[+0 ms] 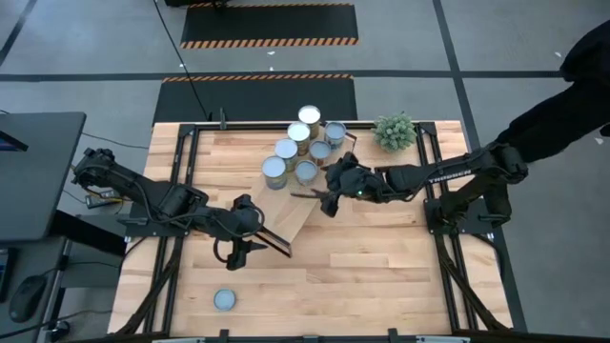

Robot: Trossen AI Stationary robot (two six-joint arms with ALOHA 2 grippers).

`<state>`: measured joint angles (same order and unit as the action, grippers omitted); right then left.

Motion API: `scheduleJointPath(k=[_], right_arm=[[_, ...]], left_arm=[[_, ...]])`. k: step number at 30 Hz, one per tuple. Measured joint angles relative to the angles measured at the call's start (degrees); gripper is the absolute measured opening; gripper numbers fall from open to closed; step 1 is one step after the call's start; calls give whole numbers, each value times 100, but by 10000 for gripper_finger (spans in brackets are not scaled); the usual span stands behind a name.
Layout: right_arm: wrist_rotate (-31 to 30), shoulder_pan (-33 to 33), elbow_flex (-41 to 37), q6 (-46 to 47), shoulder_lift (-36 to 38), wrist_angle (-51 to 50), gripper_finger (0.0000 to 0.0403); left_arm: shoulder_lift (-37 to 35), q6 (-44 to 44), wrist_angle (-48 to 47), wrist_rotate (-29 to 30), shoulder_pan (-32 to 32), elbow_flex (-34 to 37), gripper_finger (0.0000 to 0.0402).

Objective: Pick and place cans onto a shelf
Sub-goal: Put the canned peas on the shelf

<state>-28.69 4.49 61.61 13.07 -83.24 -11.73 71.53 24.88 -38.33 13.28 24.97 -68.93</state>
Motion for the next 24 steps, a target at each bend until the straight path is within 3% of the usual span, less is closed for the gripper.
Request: scheduleJointPath(k=[9,17,24], right_arm=[[1265,172,-40,-424,-193,682,344],[1296,167,445,-495,-872,480,344],[659,154,907,-348,-1053,-377,332]], left_arm=[[0,-10,-6,-2,0,0,205],[-2,-52,-37,-2,-4,0,205],[-2,-46,-58,-2,-4,-2,205]])
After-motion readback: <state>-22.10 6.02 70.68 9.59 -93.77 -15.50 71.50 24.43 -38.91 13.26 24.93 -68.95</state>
